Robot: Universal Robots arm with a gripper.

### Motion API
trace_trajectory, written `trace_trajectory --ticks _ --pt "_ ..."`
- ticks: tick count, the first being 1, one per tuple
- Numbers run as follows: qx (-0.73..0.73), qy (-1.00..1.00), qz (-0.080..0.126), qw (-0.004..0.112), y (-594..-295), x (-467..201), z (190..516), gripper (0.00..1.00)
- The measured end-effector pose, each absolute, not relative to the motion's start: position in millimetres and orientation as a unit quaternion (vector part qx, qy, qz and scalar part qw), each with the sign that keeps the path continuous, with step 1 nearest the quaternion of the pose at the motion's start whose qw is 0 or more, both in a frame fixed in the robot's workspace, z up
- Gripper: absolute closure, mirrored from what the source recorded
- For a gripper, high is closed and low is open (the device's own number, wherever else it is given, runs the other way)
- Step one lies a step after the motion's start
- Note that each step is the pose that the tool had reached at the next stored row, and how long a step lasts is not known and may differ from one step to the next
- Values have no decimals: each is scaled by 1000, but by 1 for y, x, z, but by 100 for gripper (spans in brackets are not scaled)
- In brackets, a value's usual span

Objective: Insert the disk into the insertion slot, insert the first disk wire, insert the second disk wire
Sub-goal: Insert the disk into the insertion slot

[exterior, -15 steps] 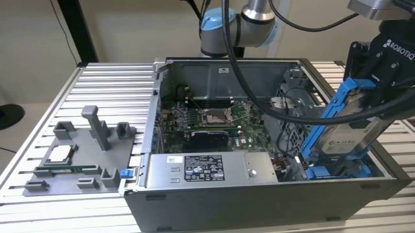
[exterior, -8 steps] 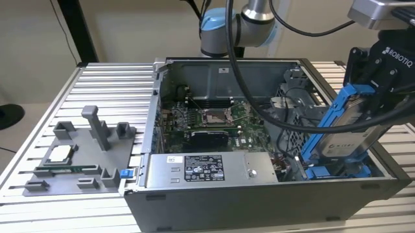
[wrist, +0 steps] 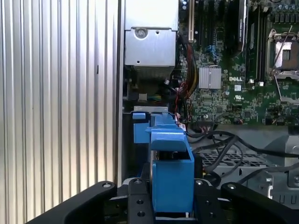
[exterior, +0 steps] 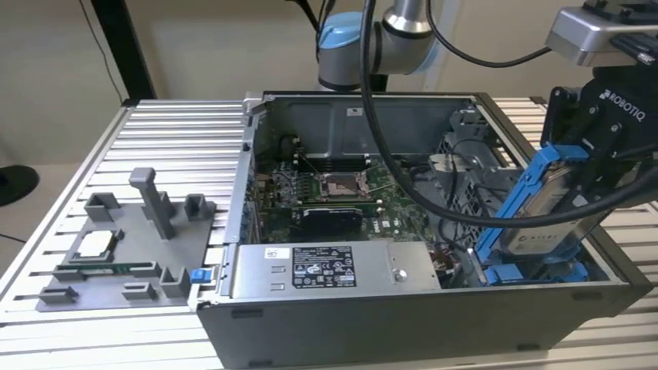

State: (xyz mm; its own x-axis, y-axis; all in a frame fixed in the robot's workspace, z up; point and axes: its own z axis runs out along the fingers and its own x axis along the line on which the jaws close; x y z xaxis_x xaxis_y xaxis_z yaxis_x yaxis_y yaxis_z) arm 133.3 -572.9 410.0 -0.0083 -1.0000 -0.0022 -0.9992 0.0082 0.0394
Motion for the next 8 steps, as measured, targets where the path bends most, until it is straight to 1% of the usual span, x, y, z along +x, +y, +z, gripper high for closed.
trace_trajectory --ticks 8 --pt "704 -710 -16 12 -573 133 396 100"
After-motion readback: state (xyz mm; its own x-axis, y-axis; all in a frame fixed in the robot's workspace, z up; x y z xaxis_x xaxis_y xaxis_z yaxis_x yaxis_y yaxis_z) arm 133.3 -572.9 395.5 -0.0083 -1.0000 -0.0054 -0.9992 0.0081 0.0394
